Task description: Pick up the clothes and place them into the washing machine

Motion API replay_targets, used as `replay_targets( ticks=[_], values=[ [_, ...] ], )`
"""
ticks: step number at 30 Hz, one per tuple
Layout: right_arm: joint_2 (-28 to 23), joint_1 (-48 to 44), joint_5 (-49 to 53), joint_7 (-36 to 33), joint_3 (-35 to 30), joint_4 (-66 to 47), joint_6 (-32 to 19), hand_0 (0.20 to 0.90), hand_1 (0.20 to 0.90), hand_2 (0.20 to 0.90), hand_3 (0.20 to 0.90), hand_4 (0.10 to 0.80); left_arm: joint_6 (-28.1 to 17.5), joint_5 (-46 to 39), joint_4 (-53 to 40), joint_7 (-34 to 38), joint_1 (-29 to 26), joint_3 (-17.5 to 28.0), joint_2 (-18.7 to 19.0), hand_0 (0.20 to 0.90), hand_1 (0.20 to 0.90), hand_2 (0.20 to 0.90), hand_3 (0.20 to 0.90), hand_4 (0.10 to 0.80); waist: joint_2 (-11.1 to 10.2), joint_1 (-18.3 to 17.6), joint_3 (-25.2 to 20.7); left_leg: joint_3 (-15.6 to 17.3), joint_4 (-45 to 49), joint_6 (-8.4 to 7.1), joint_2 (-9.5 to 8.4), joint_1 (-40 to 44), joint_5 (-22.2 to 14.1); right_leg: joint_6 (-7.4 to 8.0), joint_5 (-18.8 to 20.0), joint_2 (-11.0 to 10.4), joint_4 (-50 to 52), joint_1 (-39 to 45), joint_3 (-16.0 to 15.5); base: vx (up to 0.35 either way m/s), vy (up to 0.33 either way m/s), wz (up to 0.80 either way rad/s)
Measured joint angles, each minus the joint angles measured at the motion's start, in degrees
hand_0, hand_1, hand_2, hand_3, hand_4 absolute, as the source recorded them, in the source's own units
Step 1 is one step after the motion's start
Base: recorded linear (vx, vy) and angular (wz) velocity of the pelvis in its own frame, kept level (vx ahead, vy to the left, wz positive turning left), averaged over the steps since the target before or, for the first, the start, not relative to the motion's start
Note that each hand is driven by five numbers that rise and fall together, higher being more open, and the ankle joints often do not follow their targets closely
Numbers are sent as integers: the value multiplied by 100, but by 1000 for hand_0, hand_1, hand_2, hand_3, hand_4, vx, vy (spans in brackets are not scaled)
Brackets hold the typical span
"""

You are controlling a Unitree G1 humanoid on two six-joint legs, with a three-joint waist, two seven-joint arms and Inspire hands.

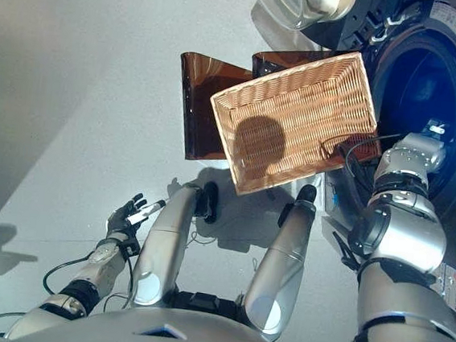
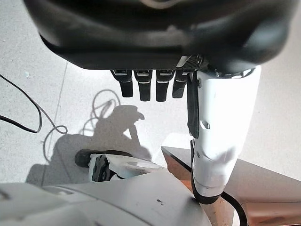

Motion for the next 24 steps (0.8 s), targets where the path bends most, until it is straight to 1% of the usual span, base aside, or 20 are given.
replay_targets(
  ticks=[4,5,6,7,8,11,12,14,17,19,24],
  values=[
    [-8,-8,-200,66,110,60,209,900,900,900,900,800,3,0,7,-1,-11,11,0,900,900,900,900,800,-4,-30,-1,8,-34,14,26,22,-14,6,40,21,-71,35,-16,-72,17,-3],
    [-7,13,-223,101,211,94,243,900,900,900,900,800,4,0,20,0,-13,16,2,900,900,900,900,800,-5,-45,0,9,-78,-12,38,44,57,9,119,33,-137,81,-32,0,0,0],
    [-7,24,-270,161,251,156,317,900,900,900,900,800,3,0,35,-8,-25,16,1,900,900,900,900,800,-11,-54,2,17,-152,5,49,111,65,-15,124,42,-231,167,-55,0,0,0],
    [3,77,-338,179,264,161,394,900,900,900,900,800,3,1,63,-13,-33,14,-4,900,900,900,900,800,-20,-45,0,32,-254,-13,50,184,109,51,195,51,-337,241,-55,0,0,0],
    [8,99,-435,218,308,202,479,900,900,900,900,800,4,1,78,-16,-37,13,-11,900,900,900,900,800,-22,-49,1,55,-350,-11,50,254,161,31,252,47,-440,311,-74,21,11,-5],
    [26,183,-667,295,436,206,641,900,900,900,900,800,2,2,92,-28,-43,11,-39,900,900,900,900,800,-27,-52,4,112,-690,-19,20,483,282,21,367,36,-752,520,-93,24,4,-3],
    [50,283,-830,339,473,204,709,900,900,900,900,800,-1,2,100,-35,-48,12,-67,900,900,900,900,800,-36,-55,10,120,-895,-28,-28,650,364,40,431,11,-911,672,-108,42,-8,4],
    [57,434,-1082,433,509,181,716,900,900,900,900,800,-6,3,99,-58,-49,14,-99,900,900,900,900,800,-45,-55,10,119,-1105,-41,-44,863,430,39,466,-2,-1095,898,-150,50,-16,5],
    [182,837,-1362,550,662,-90,812,900,900,900,900,800,-14,4,92,-88,-45,13,-127,900,900,900,900,800,-82,-56,4,70,-1502,-90,-85,1155,596,-29,535,-23,-1406,1203,-274,34,-14,7],
    [256,1049,-1510,659,667,-254,823,900,900,900,900,800,-14,5,92,-139,-40,17,-127,900,900,900,900,800,-109,-60,2,32,-1719,-123,-131,1281,699,-11,577,-36,-1527,1315,-303,20,-5,10],
    [389,1184,-2022,658,679,-330,814,900,900,900,900,800,-17,69,101,-180,-57,39,-132,900,900,900,900,800,-143,-88,-7,22,-2177,-188,-144,1469,915,-70,672,-30,-1788,1435,-388,21,13,2]
  ],
)
